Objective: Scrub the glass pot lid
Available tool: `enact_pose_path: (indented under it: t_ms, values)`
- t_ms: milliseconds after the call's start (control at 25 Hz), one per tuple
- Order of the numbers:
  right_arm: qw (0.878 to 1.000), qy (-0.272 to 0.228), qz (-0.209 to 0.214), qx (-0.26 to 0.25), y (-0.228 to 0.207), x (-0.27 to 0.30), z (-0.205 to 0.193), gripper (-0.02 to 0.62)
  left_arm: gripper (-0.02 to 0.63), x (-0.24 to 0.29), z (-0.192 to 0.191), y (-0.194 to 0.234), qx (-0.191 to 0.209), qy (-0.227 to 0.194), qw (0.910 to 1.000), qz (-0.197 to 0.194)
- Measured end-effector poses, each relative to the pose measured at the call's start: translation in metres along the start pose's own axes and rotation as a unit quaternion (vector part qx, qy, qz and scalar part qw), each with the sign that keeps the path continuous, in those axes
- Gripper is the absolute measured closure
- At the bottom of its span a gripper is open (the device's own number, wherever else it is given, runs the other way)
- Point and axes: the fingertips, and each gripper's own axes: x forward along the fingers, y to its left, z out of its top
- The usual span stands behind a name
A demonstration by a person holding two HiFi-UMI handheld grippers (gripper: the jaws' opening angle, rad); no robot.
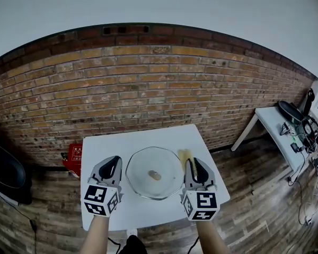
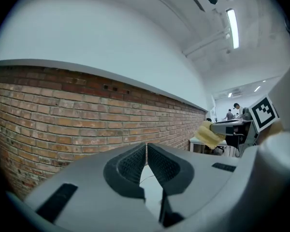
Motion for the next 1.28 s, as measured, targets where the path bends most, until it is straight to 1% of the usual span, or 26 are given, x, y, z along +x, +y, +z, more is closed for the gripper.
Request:
enact_pose_path:
  t_ms: [240,440,600,720,840,920,1280]
  values:
    - [1.000,0.008,-0.019,0.004,0.012,0.049,0.000,0.537,0.594,0.040,-0.002,0.040,-0.001,0.005,0.9999,-0.012]
    - [0.999,0.015,-0.035,0.006,0.017,0.078,-0.003,0.537,0.594,0.066,-0.002,0.062,-0.003,0.008,0.9995,-0.031]
    - [0.999,0.022,-0.044,0.006,0.019,0.086,-0.008,0.537,0.594,0.076,-0.011,0.072,-0.009,0.019,0.9991,-0.037]
    - [0.999,0.029,-0.046,0.005,0.011,0.090,-0.015,0.537,0.594,0.084,-0.022,0.072,-0.013,0.029,0.9988,-0.036]
    - [0.998,0.040,-0.041,0.007,0.003,0.093,-0.031,0.537,0.594,0.091,-0.038,0.068,-0.019,0.045,0.9984,-0.030]
    - [0.999,0.042,-0.033,0.007,-0.002,0.096,-0.037,0.537,0.594,0.095,-0.042,0.066,-0.023,0.049,0.9983,-0.022]
    - [0.999,0.030,0.007,0.013,-0.030,0.118,-0.031,0.537,0.594,0.109,-0.030,0.046,-0.015,0.045,0.9988,0.011]
